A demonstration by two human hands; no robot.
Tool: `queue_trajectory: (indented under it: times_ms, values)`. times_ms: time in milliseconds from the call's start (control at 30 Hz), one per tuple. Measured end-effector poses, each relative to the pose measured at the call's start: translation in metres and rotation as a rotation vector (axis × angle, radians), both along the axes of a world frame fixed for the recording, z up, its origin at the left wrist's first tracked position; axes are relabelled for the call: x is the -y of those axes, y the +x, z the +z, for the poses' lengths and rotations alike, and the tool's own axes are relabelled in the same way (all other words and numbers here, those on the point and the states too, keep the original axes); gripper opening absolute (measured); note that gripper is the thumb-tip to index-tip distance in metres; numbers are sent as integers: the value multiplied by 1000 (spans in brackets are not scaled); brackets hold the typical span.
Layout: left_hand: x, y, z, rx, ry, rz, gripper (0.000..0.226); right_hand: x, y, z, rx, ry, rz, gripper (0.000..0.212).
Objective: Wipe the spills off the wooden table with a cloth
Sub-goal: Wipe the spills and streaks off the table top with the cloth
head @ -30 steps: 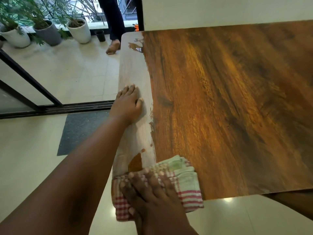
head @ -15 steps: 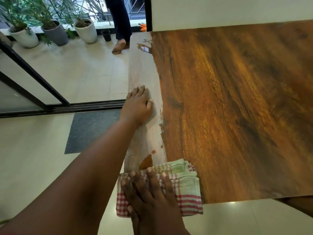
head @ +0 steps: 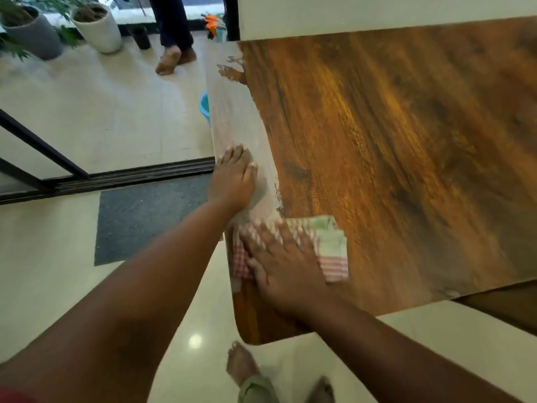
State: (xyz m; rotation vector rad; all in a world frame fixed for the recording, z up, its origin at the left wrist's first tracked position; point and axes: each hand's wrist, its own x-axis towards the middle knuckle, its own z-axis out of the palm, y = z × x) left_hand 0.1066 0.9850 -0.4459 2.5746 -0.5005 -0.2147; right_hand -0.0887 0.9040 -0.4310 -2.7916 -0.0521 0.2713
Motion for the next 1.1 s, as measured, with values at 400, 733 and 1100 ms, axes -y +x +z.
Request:
queue_trajectory:
  times_ms: [400,733,1100]
  values:
    - [-41,32,16,43,157,-292,47,-47,-57,18,-163,-122,75,62]
    - [-66,58,15,43,183,-57,49,-14,55,1,-79,-54,48,54]
    - [-55,79,7,5,144,242,58,13,240,-5,-83,-76,123,55]
